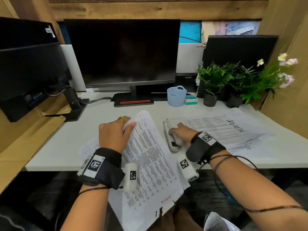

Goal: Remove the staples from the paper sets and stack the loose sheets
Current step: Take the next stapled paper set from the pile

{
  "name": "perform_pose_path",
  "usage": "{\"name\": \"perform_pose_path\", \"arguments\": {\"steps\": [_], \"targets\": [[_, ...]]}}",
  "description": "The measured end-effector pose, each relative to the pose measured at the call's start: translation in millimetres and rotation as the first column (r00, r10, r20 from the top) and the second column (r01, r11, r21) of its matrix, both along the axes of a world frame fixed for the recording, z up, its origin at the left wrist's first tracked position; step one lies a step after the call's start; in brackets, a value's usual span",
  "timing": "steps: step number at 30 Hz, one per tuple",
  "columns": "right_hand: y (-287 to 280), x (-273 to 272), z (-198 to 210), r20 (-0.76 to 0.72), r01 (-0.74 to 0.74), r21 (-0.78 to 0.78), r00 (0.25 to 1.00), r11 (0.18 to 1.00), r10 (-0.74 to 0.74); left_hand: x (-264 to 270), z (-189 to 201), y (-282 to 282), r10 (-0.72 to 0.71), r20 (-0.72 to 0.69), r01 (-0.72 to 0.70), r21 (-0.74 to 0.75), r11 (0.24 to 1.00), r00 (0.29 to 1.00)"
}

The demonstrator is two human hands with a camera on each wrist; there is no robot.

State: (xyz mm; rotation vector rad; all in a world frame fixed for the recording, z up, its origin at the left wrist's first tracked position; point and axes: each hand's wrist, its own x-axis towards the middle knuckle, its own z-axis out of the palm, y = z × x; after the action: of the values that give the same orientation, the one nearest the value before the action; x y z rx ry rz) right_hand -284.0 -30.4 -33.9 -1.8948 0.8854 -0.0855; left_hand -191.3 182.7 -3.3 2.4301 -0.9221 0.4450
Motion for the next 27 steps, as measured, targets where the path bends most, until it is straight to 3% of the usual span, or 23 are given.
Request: {"name": "perform_pose_path", "arguments": {"steps": [3,8,12,16,27], "targets": [[0,-22,-4,0.266,0.209,0.336,0.914,0.918,-0.305,3,0,3,0.016,-0.022,-0.017,-0.051,0.999,1.000],[2,-56,-7,0.417,0.218,0.594,0.740,0.775,-0.528,2,-5,-1,-0.004,-0.044,-0.002,-0.133,0.991,0.999],[5,-57,-12,0.450,0.311,0.622,0.609,0.718,-0.653,-4,-7,-9,-0.038,-0.036,0.031,-0.171,0.985,0.999],[15,-53,-14,0.470,0.356,0.612,0.554,0.706,-0.687,-10,-5,-12,-0.035,-0.029,0.029,-0.200,0.979,0.999],[24,-43,-7,0.389,0.410,0.684,0.494,0.603,-0.777,-18,-4,-13,-0.034,-0.036,0.023,-0.265,0.964,0.999]]}}
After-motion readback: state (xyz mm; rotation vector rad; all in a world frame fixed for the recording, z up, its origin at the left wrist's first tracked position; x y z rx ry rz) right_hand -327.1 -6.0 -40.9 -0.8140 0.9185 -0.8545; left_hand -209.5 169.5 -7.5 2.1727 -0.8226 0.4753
